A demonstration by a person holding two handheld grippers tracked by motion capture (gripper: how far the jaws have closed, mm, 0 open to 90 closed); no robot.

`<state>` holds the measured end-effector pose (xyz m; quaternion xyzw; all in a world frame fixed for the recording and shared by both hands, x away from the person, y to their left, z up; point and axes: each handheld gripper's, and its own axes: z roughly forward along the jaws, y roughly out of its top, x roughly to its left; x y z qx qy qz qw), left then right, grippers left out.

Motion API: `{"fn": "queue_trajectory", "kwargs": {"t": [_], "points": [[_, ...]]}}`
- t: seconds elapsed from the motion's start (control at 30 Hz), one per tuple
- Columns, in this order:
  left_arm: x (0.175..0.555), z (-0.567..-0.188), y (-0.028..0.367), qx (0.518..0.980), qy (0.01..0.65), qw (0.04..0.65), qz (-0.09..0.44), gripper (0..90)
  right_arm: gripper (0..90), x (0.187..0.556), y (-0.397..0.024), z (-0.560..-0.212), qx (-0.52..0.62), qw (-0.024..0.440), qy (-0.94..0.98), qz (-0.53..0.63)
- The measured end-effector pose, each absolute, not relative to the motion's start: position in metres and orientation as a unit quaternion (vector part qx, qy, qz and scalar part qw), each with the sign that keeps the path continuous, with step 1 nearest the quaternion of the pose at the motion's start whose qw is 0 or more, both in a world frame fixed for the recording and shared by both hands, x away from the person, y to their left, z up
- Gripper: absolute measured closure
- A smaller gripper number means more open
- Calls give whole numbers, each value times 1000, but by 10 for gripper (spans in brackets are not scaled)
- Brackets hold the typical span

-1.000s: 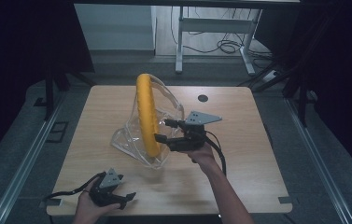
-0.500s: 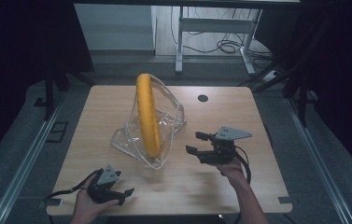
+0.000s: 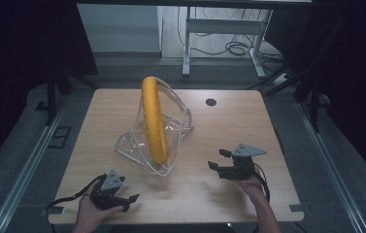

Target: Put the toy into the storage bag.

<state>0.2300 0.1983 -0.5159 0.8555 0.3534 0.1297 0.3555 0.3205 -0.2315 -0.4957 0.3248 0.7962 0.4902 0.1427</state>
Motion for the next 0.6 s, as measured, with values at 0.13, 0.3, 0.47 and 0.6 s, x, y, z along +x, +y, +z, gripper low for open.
{"fn": "queue_trajectory", "kwargs": {"t": [0.13, 0.3, 0.47, 0.6], "points": [[230, -516, 198, 855, 353, 356, 131, 186, 293, 320, -232, -508, 334, 148, 804, 469], [229, -516, 199, 855, 353, 356, 131, 186, 295, 320, -230, -509, 333, 149, 806, 466], [229, -515, 199, 855, 353, 357, 132, 186, 294, 319, -229, -509, 332, 148, 806, 466], [230, -515, 199, 855, 354, 357, 132, 186, 294, 319, -229, -509, 330, 147, 805, 470]]}}
